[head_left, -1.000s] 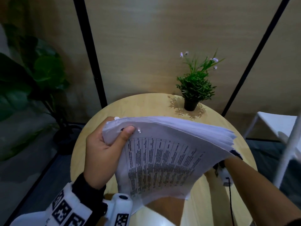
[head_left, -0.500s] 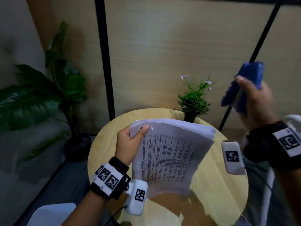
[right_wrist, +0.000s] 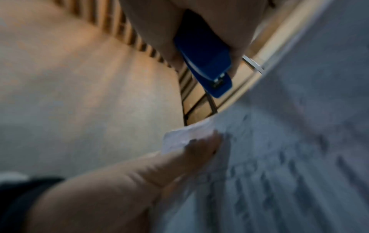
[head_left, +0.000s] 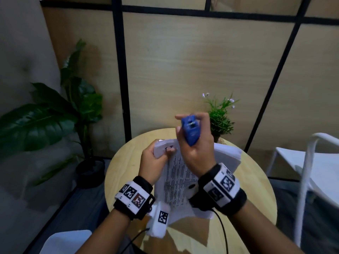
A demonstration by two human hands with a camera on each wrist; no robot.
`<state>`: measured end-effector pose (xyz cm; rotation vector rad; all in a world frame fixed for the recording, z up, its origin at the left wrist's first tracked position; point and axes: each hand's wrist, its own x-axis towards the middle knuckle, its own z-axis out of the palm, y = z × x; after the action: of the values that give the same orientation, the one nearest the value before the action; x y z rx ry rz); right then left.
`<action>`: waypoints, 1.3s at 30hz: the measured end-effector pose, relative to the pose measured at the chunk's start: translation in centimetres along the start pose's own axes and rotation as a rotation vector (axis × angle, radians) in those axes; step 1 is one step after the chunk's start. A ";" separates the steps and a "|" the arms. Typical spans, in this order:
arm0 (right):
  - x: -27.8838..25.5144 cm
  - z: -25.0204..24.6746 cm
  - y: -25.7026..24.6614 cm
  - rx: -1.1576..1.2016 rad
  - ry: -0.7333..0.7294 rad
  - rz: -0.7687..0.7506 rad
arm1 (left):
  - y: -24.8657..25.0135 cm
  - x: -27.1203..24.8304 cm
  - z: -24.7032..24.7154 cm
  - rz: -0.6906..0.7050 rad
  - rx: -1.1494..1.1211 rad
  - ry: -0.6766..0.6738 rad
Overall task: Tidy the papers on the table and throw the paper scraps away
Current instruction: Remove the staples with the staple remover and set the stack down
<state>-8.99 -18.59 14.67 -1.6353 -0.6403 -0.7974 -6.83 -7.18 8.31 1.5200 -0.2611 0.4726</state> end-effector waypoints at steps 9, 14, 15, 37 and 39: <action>-2.7 -0.6 -0.4 -0.917 -0.567 -0.248 | 0.4 -0.5 0.9 -0.154 -0.204 0.014; -2.4 -0.7 -0.2 -0.874 -0.649 -0.118 | 0.7 -0.7 1.1 -0.213 -0.210 0.030; -2.3 -0.8 -0.1 -0.865 -0.603 -0.114 | 0.4 -0.6 1.1 -0.203 -0.208 0.022; -0.1 -5.1 2.4 -0.652 -0.373 0.020 | 0.3 0.4 -0.2 0.076 0.085 0.034; -0.5 -5.7 3.3 -0.885 -0.520 -0.041 | 0.7 0.1 0.0 0.128 0.084 0.008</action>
<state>-7.63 -24.86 12.96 -2.6981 -0.7250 -0.7257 -7.05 -7.20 8.95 1.5895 -0.3376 0.5970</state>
